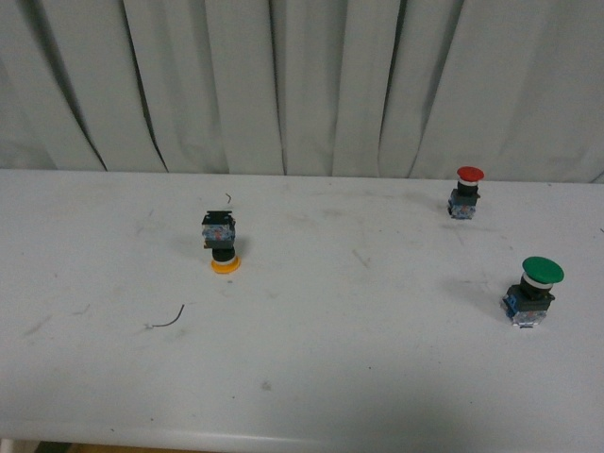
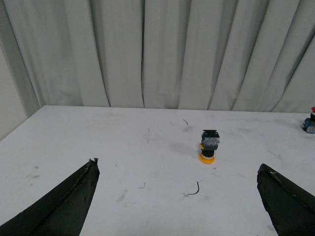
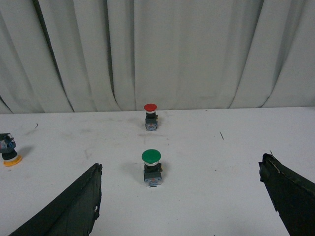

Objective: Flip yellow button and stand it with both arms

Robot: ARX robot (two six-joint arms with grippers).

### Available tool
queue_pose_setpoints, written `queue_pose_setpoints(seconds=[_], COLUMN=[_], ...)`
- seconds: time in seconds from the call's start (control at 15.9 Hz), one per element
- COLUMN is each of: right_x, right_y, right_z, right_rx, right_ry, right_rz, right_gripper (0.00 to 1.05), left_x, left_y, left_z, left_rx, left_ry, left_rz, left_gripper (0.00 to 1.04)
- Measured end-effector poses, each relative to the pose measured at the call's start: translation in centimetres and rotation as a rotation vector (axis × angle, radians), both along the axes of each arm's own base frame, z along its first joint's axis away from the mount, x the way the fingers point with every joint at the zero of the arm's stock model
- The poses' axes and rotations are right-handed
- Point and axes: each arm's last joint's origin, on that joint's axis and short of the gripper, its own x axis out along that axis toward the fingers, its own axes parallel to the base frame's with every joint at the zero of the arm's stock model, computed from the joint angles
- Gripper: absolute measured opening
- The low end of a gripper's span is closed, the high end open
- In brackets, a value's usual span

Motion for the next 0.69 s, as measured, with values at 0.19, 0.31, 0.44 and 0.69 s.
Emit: queue_pose_setpoints(seconds=[0.19, 0.31, 0.44, 0.69], right_x=[0.0, 0.0, 0.0, 0.0], right_y=[0.0, 0.0, 0.0, 0.0], right_z=[0.0, 0.0, 0.0, 0.0], right_rx=[0.0, 0.0, 0.0, 0.0], right_ry=[0.0, 0.0, 0.0, 0.0], right_rz=[0.0, 0.0, 0.0, 0.0], right_gripper=[0.98, 0.98, 0.98, 0.98], left_x=[0.0, 0.0, 0.0, 0.0], left_y=[0.0, 0.0, 0.0, 0.0], left_z=[0.0, 0.0, 0.0, -0.09], left_rx=[0.0, 0.0, 0.0, -0.005], left_ry=[0.0, 0.0, 0.0, 0.014], left_rz=[0.0, 0.0, 0.0, 0.005], left_gripper=[0.98, 0.98, 0.98, 0.98])
